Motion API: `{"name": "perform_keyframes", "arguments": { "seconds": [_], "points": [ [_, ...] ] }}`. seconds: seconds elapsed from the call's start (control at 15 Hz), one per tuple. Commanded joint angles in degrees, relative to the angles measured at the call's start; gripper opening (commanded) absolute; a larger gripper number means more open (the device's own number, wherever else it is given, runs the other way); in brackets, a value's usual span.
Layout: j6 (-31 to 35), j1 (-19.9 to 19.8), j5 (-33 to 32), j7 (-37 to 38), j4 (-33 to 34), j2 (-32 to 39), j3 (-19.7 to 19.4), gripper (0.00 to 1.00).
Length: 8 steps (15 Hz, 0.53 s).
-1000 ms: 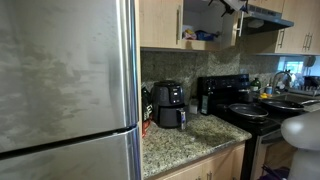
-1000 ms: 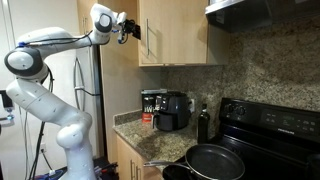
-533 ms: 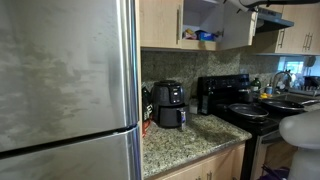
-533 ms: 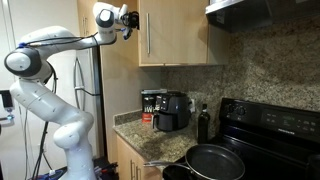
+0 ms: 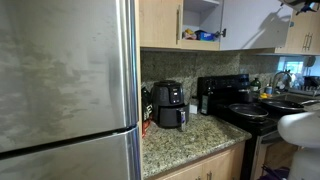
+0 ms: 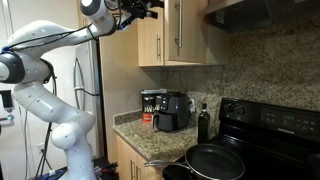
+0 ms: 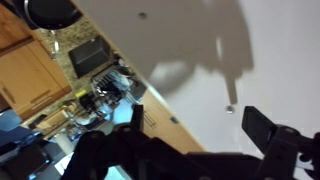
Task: Open the right drawer on top of the air fryer
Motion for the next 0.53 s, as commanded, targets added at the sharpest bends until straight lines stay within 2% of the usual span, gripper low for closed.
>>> {"name": "perform_keyframes", "arguments": {
  "seconds": [0.0,0.07,0.4,0.47],
  "points": [
    [-4.1,1.4,4.6,-3.2,-11.7,-6.6,-5.0,1.0],
    [-6.1,1.8,7.2,-2.6,-15.5,-10.4,-3.3,1.0],
    [-21.6,6.9,20.4,1.9,-24.0,-22.5,3.5,1.0],
    [-18.0,4.9,17.1,-0.1,-20.0,-17.4,1.6,1.0]
  ]
}}
